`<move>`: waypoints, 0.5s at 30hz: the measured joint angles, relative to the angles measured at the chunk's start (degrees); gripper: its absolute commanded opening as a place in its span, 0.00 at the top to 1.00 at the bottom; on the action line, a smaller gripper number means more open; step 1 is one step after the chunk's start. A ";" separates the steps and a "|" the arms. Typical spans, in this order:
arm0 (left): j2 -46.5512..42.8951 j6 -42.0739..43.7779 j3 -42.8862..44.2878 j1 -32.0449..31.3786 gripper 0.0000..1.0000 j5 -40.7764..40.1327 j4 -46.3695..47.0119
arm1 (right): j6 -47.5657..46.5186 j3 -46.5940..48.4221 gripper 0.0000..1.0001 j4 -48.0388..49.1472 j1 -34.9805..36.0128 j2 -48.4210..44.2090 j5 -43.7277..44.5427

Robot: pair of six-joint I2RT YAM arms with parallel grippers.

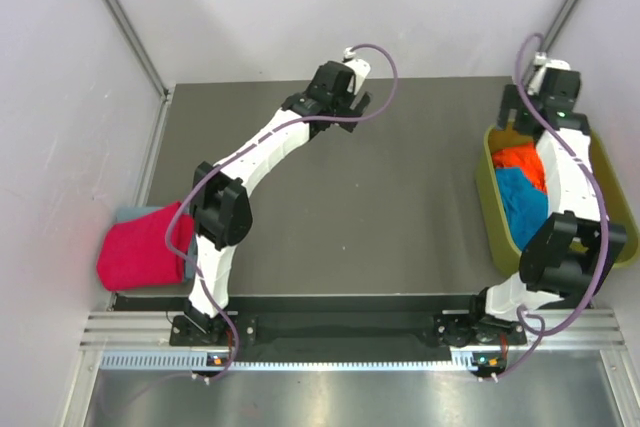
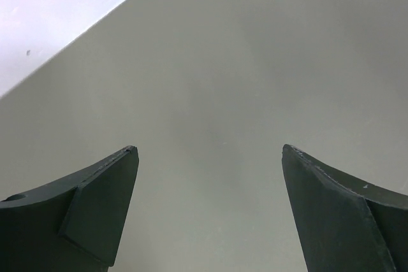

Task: Fold and stack the t-shirts
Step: Grab the tshirt from the pile

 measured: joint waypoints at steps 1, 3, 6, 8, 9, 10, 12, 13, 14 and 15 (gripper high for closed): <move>0.00 -0.52 0.00 0.66 0.01 0.52 -0.48 | 0.42 -0.20 0.05 -0.09 -1.97 -0.28 -0.90; 0.00 -1.33 0.02 1.99 0.01 0.87 -1.46 | 1.33 -0.35 0.05 -0.26 -5.79 -0.44 -1.53; 0.50 -2.38 0.98 3.50 0.01 1.14 -4.13 | 2.78 -1.86 0.06 -0.17 -10.84 -0.50 -2.21; 1.46 -3.02 2.56 3.98 0.01 1.90 -6.36 | 3.39 -3.39 0.07 -0.24 -13.22 -0.33 -2.38; 1.88 -3.43 3.13 4.02 0.01 2.58 -7.15 | 3.72 -4.35 0.07 -0.31 -14.53 -0.09 -2.54; 2.27 -3.72 3.54 4.00 0.01 3.17 -7.96 | 3.89 -4.96 0.07 -0.33 -15.41 0.35 -2.60; 2.49 -4.13 3.65 3.89 0.01 5.38 -9.20 | 4.28 -5.99 0.08 -0.28 -16.96 1.88 -2.64; 2.49 -4.42 3.65 3.89 0.01 6.36 -9.77 | 4.37 -6.27 0.08 -0.22 -17.33 2.62 -2.64; 2.49 -4.92 3.65 3.91 0.01 7.30 -9.99 | 4.42 -6.38 0.08 -0.26 -17.73 3.82 -2.60; 2.49 -5.27 3.65 3.91 0.02 8.11 -9.99 | 4.42 -6.62 0.09 -0.04 -17.99 4.79 -2.58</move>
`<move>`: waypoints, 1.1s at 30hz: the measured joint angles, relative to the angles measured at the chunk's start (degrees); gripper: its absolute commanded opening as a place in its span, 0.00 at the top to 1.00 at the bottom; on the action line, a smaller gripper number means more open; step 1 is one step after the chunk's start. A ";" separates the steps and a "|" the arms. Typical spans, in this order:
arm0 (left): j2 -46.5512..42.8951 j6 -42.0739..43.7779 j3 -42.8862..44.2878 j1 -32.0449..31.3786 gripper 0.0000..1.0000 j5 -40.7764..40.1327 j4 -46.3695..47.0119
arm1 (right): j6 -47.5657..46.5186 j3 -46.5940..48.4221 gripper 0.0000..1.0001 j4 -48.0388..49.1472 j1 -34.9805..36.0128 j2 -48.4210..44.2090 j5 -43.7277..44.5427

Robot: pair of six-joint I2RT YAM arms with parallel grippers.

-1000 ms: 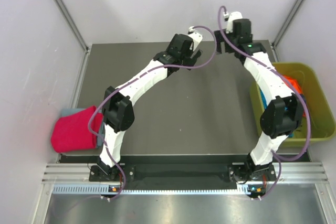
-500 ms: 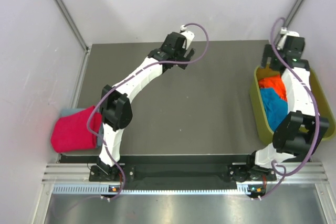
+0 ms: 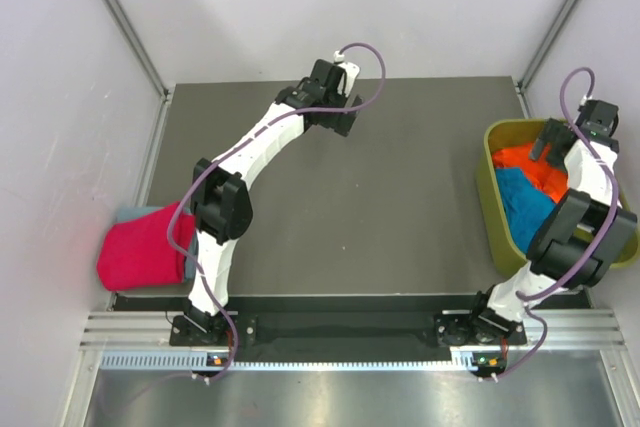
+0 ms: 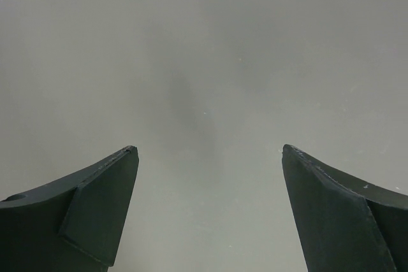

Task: Fold and stack the t-shirts
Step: Grab the tshirt from the pile, then move the tshirt to the center of the board

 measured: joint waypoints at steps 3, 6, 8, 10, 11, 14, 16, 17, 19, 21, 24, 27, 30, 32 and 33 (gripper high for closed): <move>0.00 -0.66 0.02 0.09 0.10 1.27 -0.02 | -0.07 -0.33 0.18 0.04 -0.22 2.47 0.00; 0.00 -1.29 0.02 0.28 0.21 1.79 -0.02 | -0.66 -0.35 0.63 0.07 -0.31 4.35 -0.07; 0.00 -1.38 0.02 0.48 0.16 1.92 -0.02 | -0.74 -0.35 0.92 0.00 -0.39 4.66 -0.24; 0.00 -1.55 0.02 0.57 0.11 1.70 0.00 | -0.04 -0.15 1.00 0.04 -0.48 4.63 -0.76; -0.02 -1.51 0.00 0.61 0.09 1.66 0.00 | 0.13 0.04 1.00 0.00 -0.46 4.63 -0.94; -0.02 -1.53 -0.09 0.87 0.05 1.07 0.00 | 0.31 1.09 1.00 -0.09 0.35 4.28 -1.11; -0.02 -1.49 -0.11 1.11 0.04 0.39 0.04 | 0.22 2.36 1.00 -0.48 1.66 3.28 -0.98; -0.02 -1.33 -0.11 1.31 0.03 -0.09 0.04 | -0.09 3.13 1.00 -0.39 2.86 2.32 -1.07; -0.02 -0.85 -0.07 1.88 0.03 -1.44 0.17 | -1.33 4.74 1.00 0.37 6.47 -0.42 -1.90; -0.02 0.07 0.15 2.71 0.02 -2.84 0.44 | -2.89 6.62 1.00 2.67 12.66 -4.04 -4.26; -0.02 1.22 1.46 4.70 0.01 -4.87 0.87 | -4.31 12.00 1.00 5.81 21.73 -6.73 -9.09; -0.31 1.49 2.73 7.21 0.01 -6.64 1.79 | -3.85 19.54 1.00 8.90 28.96 -5.79 -14.40; -1.40 1.46 2.93 9.86 0.01 -8.68 2.25 | -2.03 26.86 1.00 11.52 34.36 -2.84 -19.02; -2.34 1.46 2.93 11.47 0.01 -9.90 2.29 | -0.87 31.23 1.00 12.59 36.79 0.04 -21.64; -2.75 1.46 2.95 12.15 0.01 -10.38 2.29 | -0.22 33.51 1.00 12.92 38.29 1.92 -23.17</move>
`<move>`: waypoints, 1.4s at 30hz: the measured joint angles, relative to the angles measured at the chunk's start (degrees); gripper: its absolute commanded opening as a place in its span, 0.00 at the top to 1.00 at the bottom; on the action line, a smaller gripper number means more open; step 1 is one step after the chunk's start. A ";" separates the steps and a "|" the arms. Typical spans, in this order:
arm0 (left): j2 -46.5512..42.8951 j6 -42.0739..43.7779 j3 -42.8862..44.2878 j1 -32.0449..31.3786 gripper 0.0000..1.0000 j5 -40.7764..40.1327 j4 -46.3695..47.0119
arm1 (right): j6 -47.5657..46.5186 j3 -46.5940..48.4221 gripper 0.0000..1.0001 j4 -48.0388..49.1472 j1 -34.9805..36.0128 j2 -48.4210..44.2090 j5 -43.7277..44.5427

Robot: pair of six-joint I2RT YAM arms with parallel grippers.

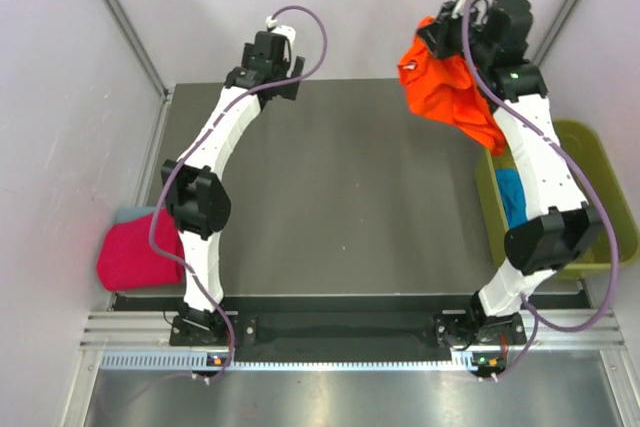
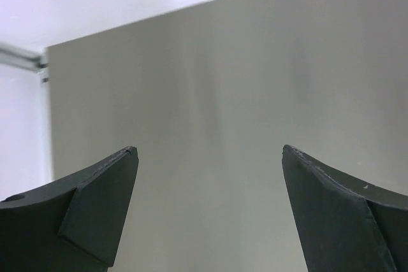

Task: Fold and stack the t-shirts
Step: Move the tshirt to the center of the board

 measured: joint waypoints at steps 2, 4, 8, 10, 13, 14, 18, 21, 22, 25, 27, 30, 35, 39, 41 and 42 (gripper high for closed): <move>-1.03 0.00 0.00 1.18 0.01 -0.81 0.02 | 0.72 2.80 1.00 0.09 2.01 2.71 -2.14; -2.03 0.00 0.00 1.79 0.01 -1.51 0.04 | 1.22 5.01 1.00 -0.07 4.35 5.31 -4.37; -4.04 -0.13 0.00 3.04 0.01 -1.95 0.13 | 1.75 8.13 1.00 -0.81 8.39 8.26 -7.91; -5.01 -0.33 -0.02 3.82 0.01 -2.21 0.33 | 1.97 11.04 1.00 -1.16 10.60 9.53 -9.97; -5.88 -0.81 -0.07 5.35 0.01 -2.84 0.50 | 2.34 15.13 1.00 -1.01 13.05 10.34 -12.28; -5.99 -1.05 -0.09 5.79 0.01 -3.06 0.59 | 2.71 16.35 1.00 -0.66 13.60 10.34 -12.98; -6.05 -1.57 -0.17 7.10 0.01 -3.43 0.83 | 3.65 18.34 1.00 1.31 14.34 9.86 -14.14; -6.05 -1.95 -0.28 7.13 0.01 -3.08 0.85 | 3.43 15.17 1.00 2.23 13.64 8.17 -13.70; -6.05 -2.12 -0.35 7.06 0.01 -2.84 0.83 | 3.48 12.59 1.00 2.32 13.20 7.08 -13.60; -6.05 -2.84 -0.81 6.91 0.02 -1.84 0.81 | 4.04 1.36 0.98 3.91 10.43 4.11 -13.68; -6.05 -3.08 -1.27 6.84 0.02 -1.11 0.79 | 4.85 -5.97 0.62 4.35 7.41 3.93 -13.70; -6.05 -3.28 -2.34 6.82 0.02 0.50 0.72 | 4.85 -15.45 0.49 2.36 2.54 6.93 -12.81; -6.32 -3.19 -4.94 6.82 0.06 4.87 -1.25 | 3.13 -25.14 0.38 -3.56 -2.16 12.00 -7.48; -11.39 -2.78 -14.88 6.80 0.10 11.21 -3.85 | 1.03 -25.35 0.39 -4.92 -1.31 10.99 -6.34; -14.71 -2.03 -20.13 6.47 0.10 13.29 -6.58 | -0.52 -24.85 0.41 -5.07 -0.63 9.90 -7.06; -16.50 -1.40 -22.84 6.21 0.10 14.01 -7.67 | -1.46 -24.48 0.42 -5.20 -0.28 9.42 -7.56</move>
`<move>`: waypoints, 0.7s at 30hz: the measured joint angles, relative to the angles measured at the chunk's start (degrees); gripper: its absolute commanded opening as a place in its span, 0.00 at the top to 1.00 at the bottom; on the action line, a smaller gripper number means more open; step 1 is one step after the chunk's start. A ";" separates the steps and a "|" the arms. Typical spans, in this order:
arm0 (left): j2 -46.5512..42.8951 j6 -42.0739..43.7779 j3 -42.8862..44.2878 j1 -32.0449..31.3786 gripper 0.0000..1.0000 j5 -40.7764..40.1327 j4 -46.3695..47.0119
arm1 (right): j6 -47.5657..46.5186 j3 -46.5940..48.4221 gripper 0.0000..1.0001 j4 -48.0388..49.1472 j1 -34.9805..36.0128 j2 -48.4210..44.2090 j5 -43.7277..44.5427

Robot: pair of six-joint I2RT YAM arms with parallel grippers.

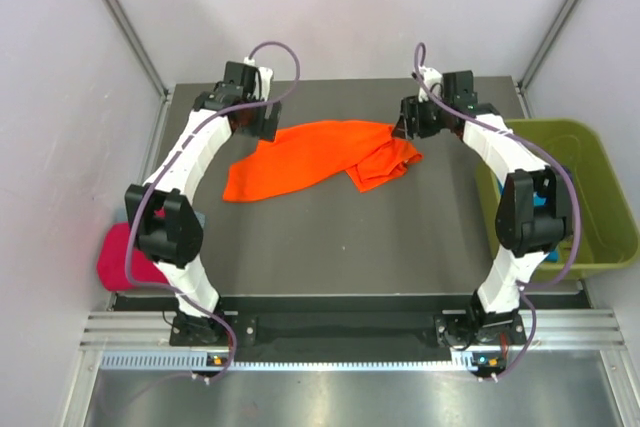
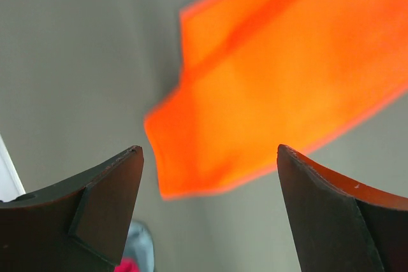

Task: Fold and stack the t-shirts
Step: Move the tshirt to the center of the board, then flatten the tshirt out

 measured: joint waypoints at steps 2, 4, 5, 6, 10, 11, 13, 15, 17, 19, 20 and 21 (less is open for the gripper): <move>-2.93 1.49 -4.11 -0.59 0.12 1.18 -2.25 | -2.64 0.87 0.44 -0.09 1.29 -0.92 -1.09; -5.20 3.30 -7.87 -1.05 0.12 1.22 -2.86 | -5.22 1.14 0.46 -0.28 2.97 -1.44 -1.75; -6.05 4.31 -9.88 -1.29 0.13 0.90 -2.64 | -6.80 1.16 0.47 -0.35 4.31 -1.49 -2.05; -6.84 5.16 -12.07 -1.36 0.13 0.48 -2.25 | -8.94 1.16 0.49 -0.61 5.86 -1.46 -2.08; -7.08 7.96 -18.40 -1.07 0.13 -2.21 -1.81 | -17.05 0.94 0.52 -1.84 12.15 -1.40 -1.05; -6.93 8.26 -19.41 -0.90 0.12 -2.62 -1.77 | -19.37 0.74 0.52 -1.86 13.79 -1.29 -0.55; -6.58 8.39 -20.22 -0.63 0.12 -3.21 -1.84 | -23.78 0.72 0.53 -2.34 16.41 -0.37 0.52; -6.16 8.41 -20.20 -0.48 0.11 -3.58 -1.22 | -26.84 0.55 0.54 -2.60 18.01 0.85 1.53; -5.99 8.41 -20.11 -0.35 0.11 -3.87 -0.70 | -29.55 0.28 0.56 -3.23 18.51 2.25 3.37; -5.60 8.41 -19.43 -0.28 0.11 -4.13 -0.52 | -31.93 -0.04 0.58 -3.69 18.43 3.65 5.88; -5.27 8.44 -18.75 -0.24 0.11 -4.20 -0.52 | -32.85 -0.24 0.58 -4.04 18.40 4.24 7.10; -5.01 8.44 -18.05 -0.20 0.11 -4.33 -0.35 | -33.59 -0.55 0.58 -4.22 18.32 4.70 8.17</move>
